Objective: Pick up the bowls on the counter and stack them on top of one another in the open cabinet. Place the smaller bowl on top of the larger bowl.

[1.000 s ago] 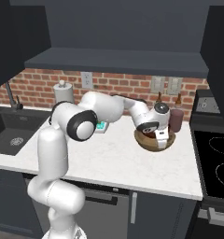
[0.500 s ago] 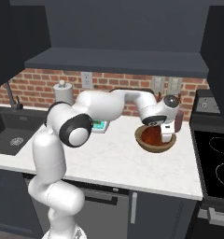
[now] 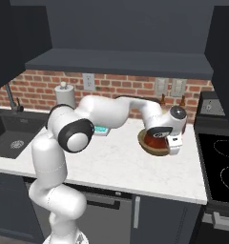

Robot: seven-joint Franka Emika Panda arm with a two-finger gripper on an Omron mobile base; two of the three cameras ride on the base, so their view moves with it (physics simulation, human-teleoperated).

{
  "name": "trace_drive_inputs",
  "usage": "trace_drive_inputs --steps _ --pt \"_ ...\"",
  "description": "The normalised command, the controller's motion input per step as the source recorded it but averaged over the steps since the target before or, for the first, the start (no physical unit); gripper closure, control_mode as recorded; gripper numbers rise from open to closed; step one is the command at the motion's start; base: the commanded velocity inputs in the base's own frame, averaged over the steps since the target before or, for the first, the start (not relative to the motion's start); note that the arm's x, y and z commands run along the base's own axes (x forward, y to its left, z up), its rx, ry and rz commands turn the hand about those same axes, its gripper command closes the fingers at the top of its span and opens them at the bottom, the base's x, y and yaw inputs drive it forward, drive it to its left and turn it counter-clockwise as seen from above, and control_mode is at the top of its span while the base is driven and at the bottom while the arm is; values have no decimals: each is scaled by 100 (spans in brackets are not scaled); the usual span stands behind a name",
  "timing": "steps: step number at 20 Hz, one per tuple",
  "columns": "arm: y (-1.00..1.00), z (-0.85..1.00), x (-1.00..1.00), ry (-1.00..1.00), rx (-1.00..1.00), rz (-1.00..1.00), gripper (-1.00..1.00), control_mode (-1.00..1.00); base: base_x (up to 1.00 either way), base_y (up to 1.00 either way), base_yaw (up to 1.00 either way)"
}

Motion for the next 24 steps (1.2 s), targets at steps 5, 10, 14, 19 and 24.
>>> trace_drive_inputs --steps 5,10,14,19,24 --pt "19 -36 0 4 -1 6 -100 -100 0 0 0" --pt "36 -50 1 8 -7 8 -100 -100 0 0 0" --pt "35 -46 4 9 -7 6 -100 -100 0 0 0" --pt "20 -35 7 3 -2 5 100 -100 0 0 0" --pt "1 -2 1 0 0 0 100 -100 0 0 0"
